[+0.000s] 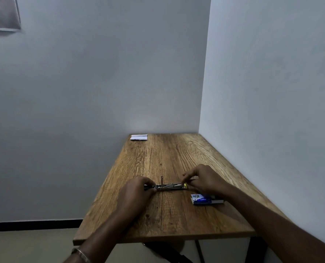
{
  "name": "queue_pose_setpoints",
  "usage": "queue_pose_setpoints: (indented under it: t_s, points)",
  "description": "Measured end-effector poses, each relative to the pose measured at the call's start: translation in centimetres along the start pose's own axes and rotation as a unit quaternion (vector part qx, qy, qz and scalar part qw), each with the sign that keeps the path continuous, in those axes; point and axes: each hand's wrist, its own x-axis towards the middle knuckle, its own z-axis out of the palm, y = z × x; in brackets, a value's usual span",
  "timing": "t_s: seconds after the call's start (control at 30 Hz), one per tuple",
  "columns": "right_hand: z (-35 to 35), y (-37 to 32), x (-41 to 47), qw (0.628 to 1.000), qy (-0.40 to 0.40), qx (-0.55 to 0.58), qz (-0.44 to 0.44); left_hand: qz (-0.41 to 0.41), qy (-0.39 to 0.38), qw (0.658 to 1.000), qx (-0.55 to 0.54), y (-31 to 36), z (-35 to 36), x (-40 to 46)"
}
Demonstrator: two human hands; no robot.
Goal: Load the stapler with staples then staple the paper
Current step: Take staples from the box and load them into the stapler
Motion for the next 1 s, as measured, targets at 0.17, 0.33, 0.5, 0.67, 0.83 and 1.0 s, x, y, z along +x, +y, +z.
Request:
queue_pose_setpoints:
  t_s: [0.17,0.33,0.5,0.67,0.83,1.0]
  points:
    - [0.9,-3.3,0.3,0.992,0.059,-0.01,-0.109,0.003,0.002,1.0,0.009,0.1,0.0,-0.1]
    - [2.0,-5.3,1.3,0.981,0.007,-0.084,-0.174,0.018,0.005,1.0,0.006,0.1,-0.2,-0.4]
    - [2.4,-4.6,1.4,0.981,0.05,-0.068,-0.173,0.018,0.011,1.0,0.01,0.2,-0.3,-0.4]
    - [2.5,-3.5,1.2,0.987,0.065,-0.047,-0.136,0.013,0.011,1.0,0.009,0.2,-0.2,-0.3]
    - [2.9,-2.5,1.1,0.995,0.052,-0.042,-0.078,0.014,0.019,1.0,0.013,0.2,-0.1,-0.3]
    - [2.6,-2.3,1.1,0.997,0.018,-0.043,-0.063,0.008,0.015,1.0,0.016,0.3,-0.2,-0.3]
